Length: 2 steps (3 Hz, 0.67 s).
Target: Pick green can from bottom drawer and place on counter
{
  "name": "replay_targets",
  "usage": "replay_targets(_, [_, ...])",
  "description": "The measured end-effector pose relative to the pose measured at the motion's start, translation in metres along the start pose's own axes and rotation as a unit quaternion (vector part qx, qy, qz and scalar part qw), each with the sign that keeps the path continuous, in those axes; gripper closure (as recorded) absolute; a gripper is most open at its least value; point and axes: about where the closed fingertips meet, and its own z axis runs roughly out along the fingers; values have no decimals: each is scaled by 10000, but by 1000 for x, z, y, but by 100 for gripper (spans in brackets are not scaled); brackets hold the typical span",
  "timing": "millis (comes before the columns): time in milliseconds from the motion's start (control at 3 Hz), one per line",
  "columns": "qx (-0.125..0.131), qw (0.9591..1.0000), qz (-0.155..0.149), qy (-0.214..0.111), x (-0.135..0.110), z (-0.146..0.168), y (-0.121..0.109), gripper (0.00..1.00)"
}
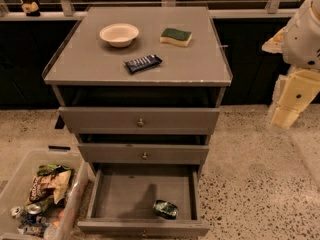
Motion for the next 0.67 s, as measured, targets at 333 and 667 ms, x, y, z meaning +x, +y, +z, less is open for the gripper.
replay_targets(333, [0,10000,0,0,0,0,0,0])
replay_targets(667, [-78,9999,-80,-66,5,13,21,0])
